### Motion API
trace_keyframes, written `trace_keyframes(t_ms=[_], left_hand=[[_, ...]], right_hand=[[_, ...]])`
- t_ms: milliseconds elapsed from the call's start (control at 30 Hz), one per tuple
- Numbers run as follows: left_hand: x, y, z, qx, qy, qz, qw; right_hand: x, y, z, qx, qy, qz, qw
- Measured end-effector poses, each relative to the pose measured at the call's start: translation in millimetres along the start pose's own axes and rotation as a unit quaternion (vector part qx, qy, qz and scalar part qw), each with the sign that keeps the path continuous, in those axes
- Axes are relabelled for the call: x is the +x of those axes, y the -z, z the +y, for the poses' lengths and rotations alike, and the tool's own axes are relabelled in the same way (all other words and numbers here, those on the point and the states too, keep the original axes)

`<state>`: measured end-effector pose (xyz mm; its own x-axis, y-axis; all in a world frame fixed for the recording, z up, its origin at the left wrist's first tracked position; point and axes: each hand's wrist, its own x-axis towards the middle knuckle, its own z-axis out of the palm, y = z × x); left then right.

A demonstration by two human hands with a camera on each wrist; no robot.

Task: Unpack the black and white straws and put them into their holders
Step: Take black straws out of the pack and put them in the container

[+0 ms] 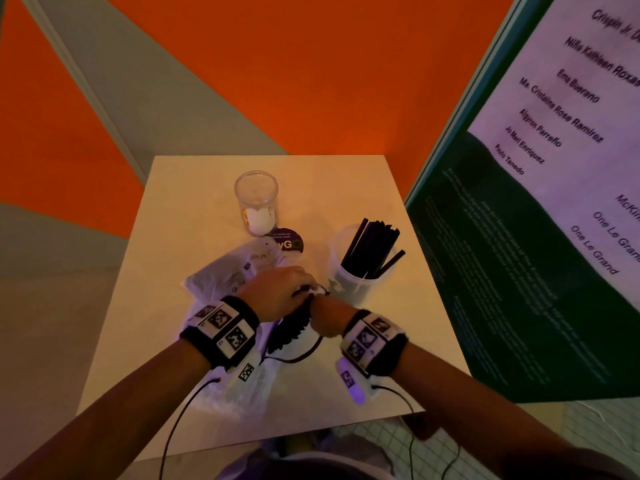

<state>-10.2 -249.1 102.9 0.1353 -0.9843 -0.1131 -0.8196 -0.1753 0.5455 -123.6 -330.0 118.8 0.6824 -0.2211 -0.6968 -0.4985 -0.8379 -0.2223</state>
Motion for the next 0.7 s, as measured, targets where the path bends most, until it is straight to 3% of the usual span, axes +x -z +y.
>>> trace_keyframes(t_ms=[167, 300, 433, 500, 567, 633, 700], left_hand=[[14, -15, 9, 0.055, -0.021, -0.037, 0.998], [32, -31, 28, -0.007, -0.011, -0.057, 0.998], [52, -42, 48, -0.171, 0.001, -0.035, 0.985], [57, -42, 52, -0.221, 0.004, 0.009, 0.975], [60, -38, 51, -0.236, 0.009, 0.057, 0.97], [61, -34, 48, -0.25, 0.028, 0.081, 0.965], [65, -30, 46, -0.262, 0.049, 0.089, 0.96]], right_hand=[[-52, 37, 59, -0.097, 0.011, 0.007, 0.995], [-88, 73, 88, -0.158, 0.008, 0.019, 0.987], [-110, 97, 107, -0.14, 0.049, 0.075, 0.986], [-113, 105, 117, -0.069, 0.075, 0.112, 0.989], [-112, 108, 127, 0.129, 0.115, 0.167, 0.971], [-106, 107, 135, 0.308, 0.152, 0.256, 0.903], [-98, 100, 134, 0.371, 0.188, 0.316, 0.853]])
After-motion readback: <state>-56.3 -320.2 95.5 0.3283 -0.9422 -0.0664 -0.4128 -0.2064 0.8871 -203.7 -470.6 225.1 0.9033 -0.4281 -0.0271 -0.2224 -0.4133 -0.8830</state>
